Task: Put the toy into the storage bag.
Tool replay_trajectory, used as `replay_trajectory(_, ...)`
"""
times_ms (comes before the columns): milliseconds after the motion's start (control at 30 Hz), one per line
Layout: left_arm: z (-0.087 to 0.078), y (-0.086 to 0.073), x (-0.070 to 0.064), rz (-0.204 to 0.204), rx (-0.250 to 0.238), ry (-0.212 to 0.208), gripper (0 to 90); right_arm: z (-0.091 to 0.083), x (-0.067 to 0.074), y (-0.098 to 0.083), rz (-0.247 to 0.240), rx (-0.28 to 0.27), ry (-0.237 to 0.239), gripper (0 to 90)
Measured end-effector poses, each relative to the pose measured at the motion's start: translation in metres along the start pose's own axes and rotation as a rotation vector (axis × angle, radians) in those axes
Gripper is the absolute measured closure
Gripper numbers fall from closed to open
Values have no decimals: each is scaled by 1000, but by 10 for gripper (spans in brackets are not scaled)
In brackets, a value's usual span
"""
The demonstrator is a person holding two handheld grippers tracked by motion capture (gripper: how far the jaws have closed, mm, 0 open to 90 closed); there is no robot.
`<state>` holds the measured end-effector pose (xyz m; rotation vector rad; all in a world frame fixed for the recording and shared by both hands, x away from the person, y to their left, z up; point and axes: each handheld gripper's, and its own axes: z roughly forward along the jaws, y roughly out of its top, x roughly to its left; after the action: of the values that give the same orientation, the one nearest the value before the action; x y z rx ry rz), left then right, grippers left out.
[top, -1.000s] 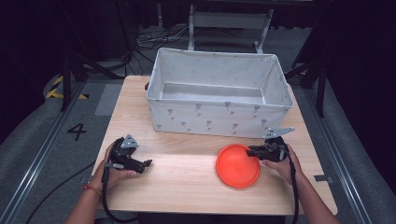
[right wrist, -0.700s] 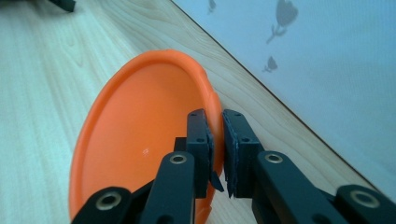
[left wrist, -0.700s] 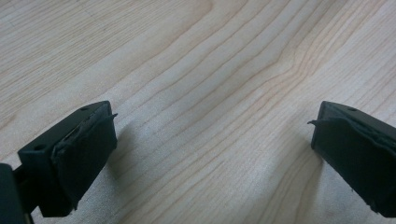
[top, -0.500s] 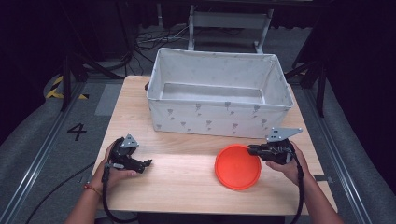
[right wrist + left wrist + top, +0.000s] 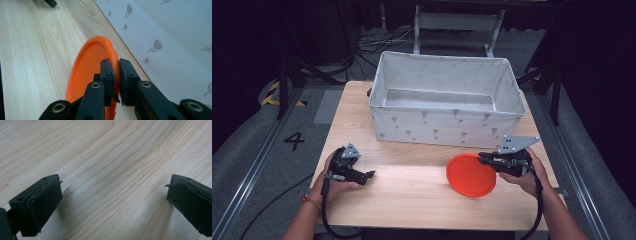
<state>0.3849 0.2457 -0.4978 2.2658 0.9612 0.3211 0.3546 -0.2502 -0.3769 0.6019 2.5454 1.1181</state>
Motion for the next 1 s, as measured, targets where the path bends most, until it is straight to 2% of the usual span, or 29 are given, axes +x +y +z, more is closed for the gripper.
replay_trajectory(167, 0, 0, 0, 2, -1, 2, 5, -7, 5, 16, -55, 27, -4, 824)
replay_trajectory(333, 0, 0, 0, 2, -1, 3, 5, -13, 7, 27, -91, 55, -12, 824)
replay_trajectory(600, 0, 0, 0, 2, -2, 6, 6, -30, 5, 37, -99, 53, -17, 824)
replay_trajectory(733, 0, 0, 0, 0, -3, 7, 6, -39, 3, 43, -100, 67, 8, 824)
replay_trajectory(1000, 0, 0, 0, -1, -3, 8, 6, -55, 0, 57, -121, 84, 12, 824)
